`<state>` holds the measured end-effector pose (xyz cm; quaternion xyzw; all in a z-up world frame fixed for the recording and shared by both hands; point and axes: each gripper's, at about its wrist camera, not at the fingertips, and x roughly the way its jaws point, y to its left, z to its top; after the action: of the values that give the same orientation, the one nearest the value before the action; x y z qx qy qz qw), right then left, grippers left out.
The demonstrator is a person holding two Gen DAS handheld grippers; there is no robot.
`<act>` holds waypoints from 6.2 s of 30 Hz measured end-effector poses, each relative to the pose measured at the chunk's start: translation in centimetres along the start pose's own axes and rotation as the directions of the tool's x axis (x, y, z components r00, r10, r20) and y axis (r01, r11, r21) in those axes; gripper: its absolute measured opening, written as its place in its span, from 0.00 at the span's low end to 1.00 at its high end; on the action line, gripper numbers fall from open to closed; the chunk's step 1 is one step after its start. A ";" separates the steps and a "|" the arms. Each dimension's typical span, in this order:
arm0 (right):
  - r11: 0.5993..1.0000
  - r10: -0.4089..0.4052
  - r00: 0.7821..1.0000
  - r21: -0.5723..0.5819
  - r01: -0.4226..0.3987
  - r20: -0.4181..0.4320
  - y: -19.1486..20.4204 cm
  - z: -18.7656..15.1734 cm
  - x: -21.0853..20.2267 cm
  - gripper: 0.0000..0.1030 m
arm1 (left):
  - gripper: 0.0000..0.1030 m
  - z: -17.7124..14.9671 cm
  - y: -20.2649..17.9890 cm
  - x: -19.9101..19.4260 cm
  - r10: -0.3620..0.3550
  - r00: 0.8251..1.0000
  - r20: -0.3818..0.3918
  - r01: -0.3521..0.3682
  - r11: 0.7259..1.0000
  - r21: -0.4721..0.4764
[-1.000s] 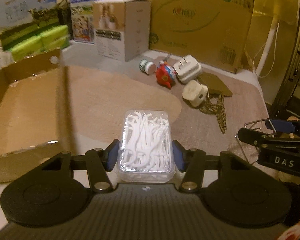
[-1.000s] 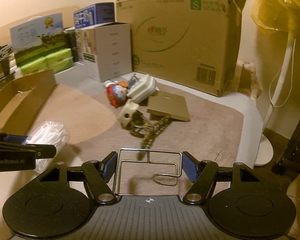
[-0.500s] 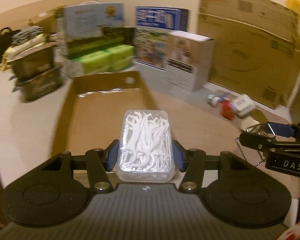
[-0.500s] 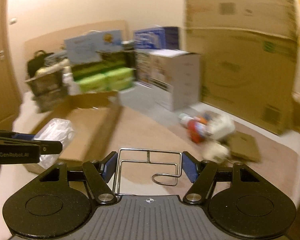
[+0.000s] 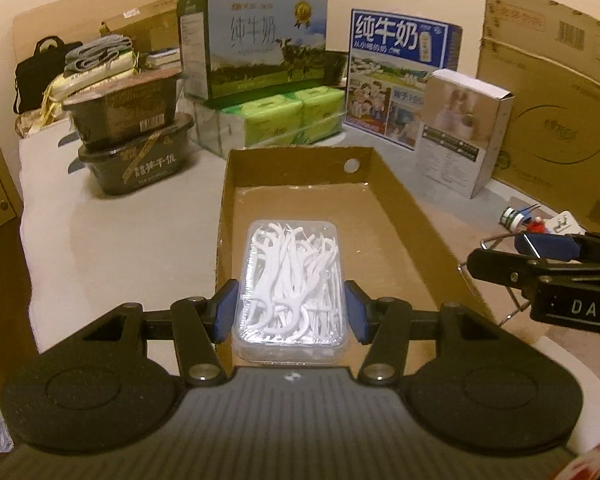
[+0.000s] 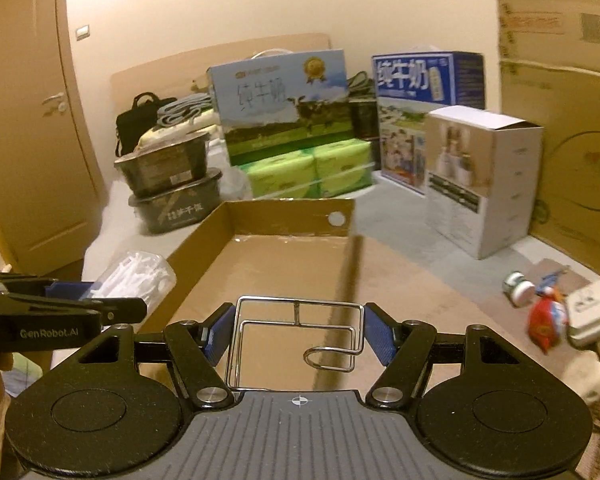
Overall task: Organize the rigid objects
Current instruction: 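Carry the floss box and wire rack into the cardboard tray and release both, then move both open grippers back toward the remaining objects, then grasp the white plug with the left gripper while the right gripper grasps the leopard-print cord, then carry the white plug and leopard-print cord over the cardboard tray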
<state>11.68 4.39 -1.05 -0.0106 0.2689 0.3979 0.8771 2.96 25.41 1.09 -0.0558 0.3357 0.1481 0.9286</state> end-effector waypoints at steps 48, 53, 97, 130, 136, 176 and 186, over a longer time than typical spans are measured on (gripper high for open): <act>0.995 -0.104 0.995 -0.011 0.104 0.007 -0.6 -4.1 -6.1 0.84 | 0.57 -3.7 -1.9 -5.1 -0.026 0.999 0.042 0.029 0.997 -0.069; 0.988 -0.155 0.987 0.004 0.155 0.029 -1.6 -4.8 -9.6 0.84 | 0.57 -4.0 -3.9 -6.9 -0.060 0.997 0.055 0.062 0.997 -0.047; 0.850 -0.452 0.891 0.282 0.445 -0.044 -16.6 -8.9 -16.2 0.84 | 0.58 -1.4 -21.0 -0.8 -0.314 0.949 -0.038 0.316 0.937 0.148; 0.823 -0.454 0.881 0.316 0.473 -0.136 -22.7 -8.7 -6.1 0.54 | 0.58 -0.7 -25.1 8.2 -0.328 0.937 -0.123 0.345 0.925 0.157; 0.842 -0.420 0.899 0.315 0.437 -0.122 -23.0 -8.8 -7.0 0.48 | 0.61 -0.7 -25.9 8.6 -0.352 0.927 -0.132 0.371 0.913 0.170; 0.834 -0.454 0.883 0.290 0.469 -0.121 -24.9 -10.4 -11.1 0.48 | 0.45 -1.8 -32.8 13.1 -0.513 0.823 -0.245 0.566 0.775 0.280; 0.852 -0.445 0.889 0.256 0.457 -0.105 -21.6 -10.1 -12.9 0.48 | 0.44 -2.9 -28.8 8.2 -0.493 0.847 -0.201 0.528 0.823 0.207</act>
<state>15.22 -21.61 -7.75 0.0395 0.3295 0.1400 0.9329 16.15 -0.60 -6.28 -0.0344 0.3882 -0.1548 0.9078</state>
